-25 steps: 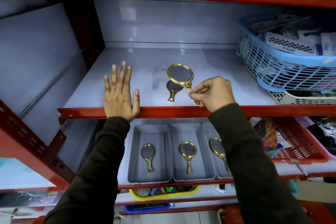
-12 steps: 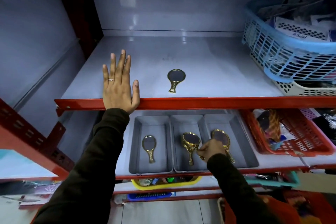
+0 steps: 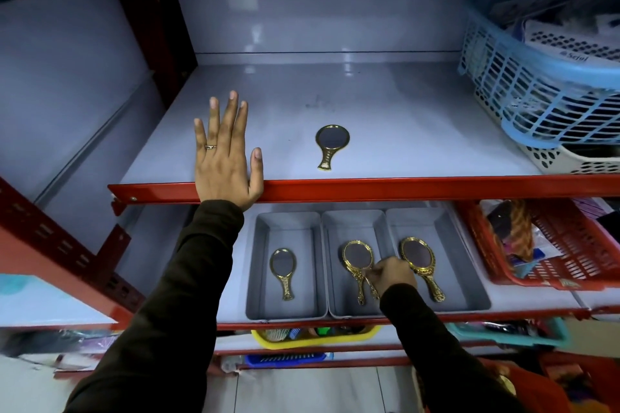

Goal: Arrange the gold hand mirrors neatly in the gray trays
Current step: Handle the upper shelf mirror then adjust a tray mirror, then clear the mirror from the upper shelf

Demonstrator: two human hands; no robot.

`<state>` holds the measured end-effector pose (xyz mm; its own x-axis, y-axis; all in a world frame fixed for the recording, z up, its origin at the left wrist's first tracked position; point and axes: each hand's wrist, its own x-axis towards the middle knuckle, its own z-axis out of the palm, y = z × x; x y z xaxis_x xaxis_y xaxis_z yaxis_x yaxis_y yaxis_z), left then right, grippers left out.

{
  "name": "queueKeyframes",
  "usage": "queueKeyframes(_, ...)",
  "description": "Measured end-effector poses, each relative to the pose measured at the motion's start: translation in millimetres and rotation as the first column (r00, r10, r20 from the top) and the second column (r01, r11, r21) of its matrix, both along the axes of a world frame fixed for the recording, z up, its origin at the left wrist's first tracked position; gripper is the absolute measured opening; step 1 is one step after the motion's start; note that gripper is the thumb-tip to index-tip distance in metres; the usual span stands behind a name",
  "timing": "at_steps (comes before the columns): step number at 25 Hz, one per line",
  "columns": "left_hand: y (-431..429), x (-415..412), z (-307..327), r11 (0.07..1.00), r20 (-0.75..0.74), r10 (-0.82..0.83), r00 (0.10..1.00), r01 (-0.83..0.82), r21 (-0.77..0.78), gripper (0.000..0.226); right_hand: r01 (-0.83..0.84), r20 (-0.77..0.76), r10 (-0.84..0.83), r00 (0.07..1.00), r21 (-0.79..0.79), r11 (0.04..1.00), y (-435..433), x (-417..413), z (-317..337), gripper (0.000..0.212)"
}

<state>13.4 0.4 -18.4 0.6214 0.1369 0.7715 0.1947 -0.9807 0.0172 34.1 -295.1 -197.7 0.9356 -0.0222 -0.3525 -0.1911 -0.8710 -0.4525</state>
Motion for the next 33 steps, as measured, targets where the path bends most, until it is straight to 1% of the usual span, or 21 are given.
queueKeyframes(2,0,-1,1,1.000,0.001,-0.004,1.000,0.004,-0.012,0.068,-0.024,0.083,0.013,0.996,0.128,0.991,3,-11,38,0.023)
queueKeyframes(3,0,-1,1,1.000,0.002,-0.007,1.000,0.007,-0.016,0.068,-0.093,0.158,0.060,0.986,0.214,0.972,7,-20,63,0.024)
queueKeyframes(4,0,-2,1,1.000,-0.001,-0.007,1.000,0.007,-0.016,0.069,-0.197,0.289,0.115,0.950,0.273,0.942,12,-33,91,0.024)
queueKeyframes(5,0,-2,0,1.000,-0.005,-0.005,1.000,0.005,-0.015,0.069,-0.293,0.460,0.134,0.878,0.293,0.910,18,-45,120,0.024)
queueKeyframes(6,-1,-2,0,1.000,-0.009,-0.001,1.000,0.001,-0.012,0.069,-0.359,0.626,0.107,0.772,0.292,0.886,25,-54,148,0.025)
queueKeyframes(7,-1,-3,0,1.000,-0.013,0.005,1.000,-0.005,-0.010,0.069,-0.391,0.747,0.051,0.662,0.286,0.875,34,-57,173,0.025)
queueKeyframes(8,-1,-3,1,1.000,-0.020,0.012,1.000,-0.012,-0.011,0.070,-0.382,0.814,-0.001,0.581,0.274,0.882,43,-53,197,0.026)
queueKeyframes(9,-1,-3,1,1.000,-0.027,0.016,1.000,-0.016,-0.012,0.070,-0.340,0.841,-0.029,0.541,0.250,0.906,54,-42,216,0.027)
queueKeyframes(10,0,-3,2,1.000,-0.033,0.017,0.999,-0.018,-0.013,0.071,-0.269,0.822,-0.026,0.569,0.216,0.939,66,-27,233,0.029)
queueKeyframes(11,1,-3,2,1.000,-0.040,0.016,0.999,-0.017,-0.013,0.071,-0.185,0.758,0.000,0.652,0.159,0.970,78,-8,243,0.032)
queueKeyframes(13,2,-3,3,1.000,-0.046,0.008,0.999,-0.009,-0.017,0.071,-0.063,0.519,0.050,0.853,0.008,0.998,99,30,249,0.045)
queueKeyframes(14,2,-3,3,1.000,-0.042,0.005,0.999,-0.006,-0.020,0.071,-0.053,0.409,0.069,0.910,-0.050,0.997,108,44,248,0.051)
queueKeyframes(15,1,-4,2,1.000,-0.038,0.003,0.999,-0.003,-0.022,0.071,-0.064,0.351,0.092,0.932,-0.091,0.994,114,54,246,0.053)
queueKeyframes(17,1,-4,1,1.000,-0.030,-0.004,1.000,0.004,-0.024,0.070,-0.080,0.308,0.116,0.944,-0.128,0.989,121,67,243,0.048)
queueKeyframes(19,2,-4,1,1.000,-0.035,-0.003,0.999,0.002,-0.024,0.070,-0.075,0.302,0.099,0.948,-0.089,0.993,122,73,243,0.044)
queueKeyframes(24,1,-4,3,1.000,-0.047,-0.006,0.999,0.005,-0.026,0.070,-0.057,0.343,0.031,0.939,0.066,0.996,110,73,232,0.049)
queueKeyframes(26,1,-5,2,1.000,-0.056,-0.009,0.998,0.007,-0.028,0.071,-0.020,0.270,-0.055,0.961,0.266,0.964,103,75,229,0.043)
queueKeyframes(29,1,-6,3,0.999,-0.071,-0.016,0.997,0.013,-0.043,0.071,0.034,0.114,-0.116,0.987,0.558,0.829,88,72,238,0.037)
queueKeyframes(31,1,-6,4,0.999,-0.081,-0.009,0.997,0.005,-0.046,0.072,0.014,0.024,-0.047,0.999,0.730,0.683,74,55,249,0.037)
queueKeyframes(32,0,-6,4,0.999,-0.084,-0.006,0.996,0.002,-0.046,0.072,-0.005,-0.008,0.018,1.000,0.795,0.606,65,42,255,0.036)
queueKeyframes(33,0,-6,4,0.999,-0.084,-0.006,0.996,0.002,-0.047,0.072,-0.024,-0.032,0.092,0.995,0.833,0.553,55,30,257,0.032)
